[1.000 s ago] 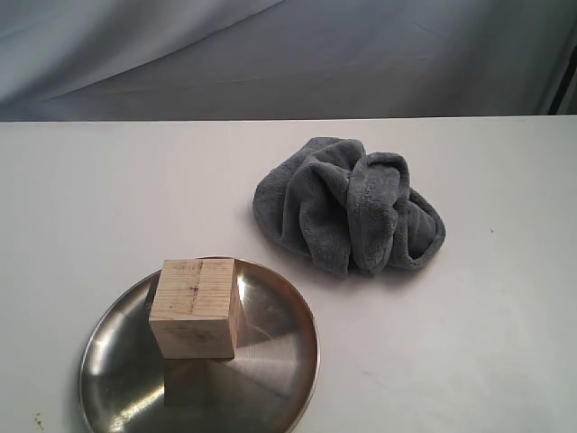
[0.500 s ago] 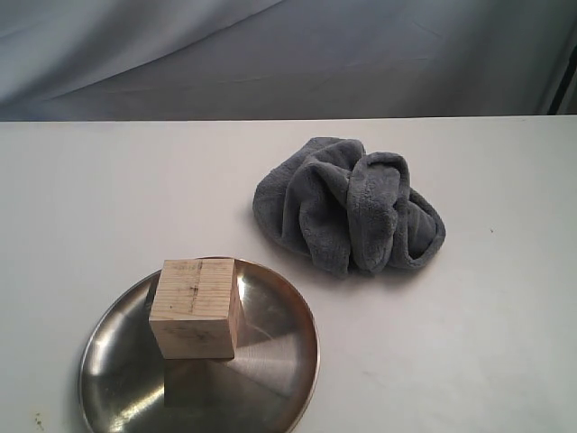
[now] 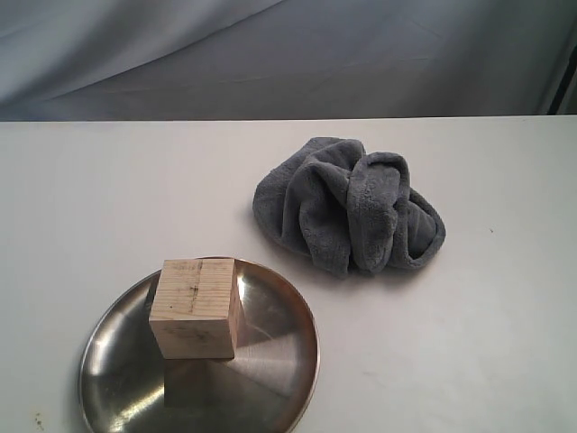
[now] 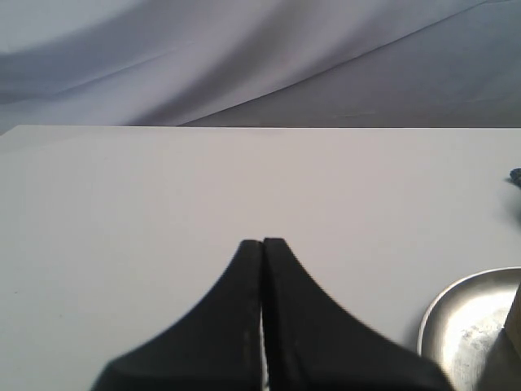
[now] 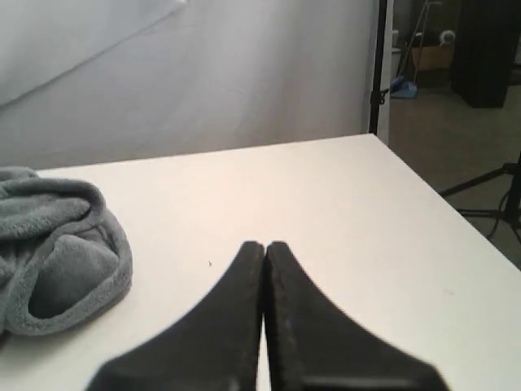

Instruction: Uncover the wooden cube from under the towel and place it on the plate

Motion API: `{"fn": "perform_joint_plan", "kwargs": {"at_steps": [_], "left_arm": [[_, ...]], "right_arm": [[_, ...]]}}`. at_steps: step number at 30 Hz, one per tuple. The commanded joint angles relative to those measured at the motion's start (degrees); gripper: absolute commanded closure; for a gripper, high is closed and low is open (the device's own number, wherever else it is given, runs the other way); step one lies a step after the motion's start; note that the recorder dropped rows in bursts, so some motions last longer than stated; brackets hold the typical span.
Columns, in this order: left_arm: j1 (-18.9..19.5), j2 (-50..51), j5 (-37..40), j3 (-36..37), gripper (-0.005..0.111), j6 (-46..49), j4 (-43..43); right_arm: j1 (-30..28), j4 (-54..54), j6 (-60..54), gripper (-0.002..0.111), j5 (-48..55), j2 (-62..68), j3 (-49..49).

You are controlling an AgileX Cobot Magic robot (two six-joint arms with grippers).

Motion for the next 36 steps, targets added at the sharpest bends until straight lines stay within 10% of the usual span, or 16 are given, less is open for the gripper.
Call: {"fn": "perform_joint_plan", "kwargs": {"at_steps": [1,36], "left_arm": [[-0.3,-0.2,-0.6,0.0,0.106,-0.2,-0.3],[-0.3,-0.2,-0.6,0.0,0.106,-0.2,-0.3]], "right_arm": [[-0.4,-6.7,5.3,0.108,3.4,-0.3,0.2],[-0.2,-8.5,6.0,0.108,14.1,-9.2,0.2]]}}
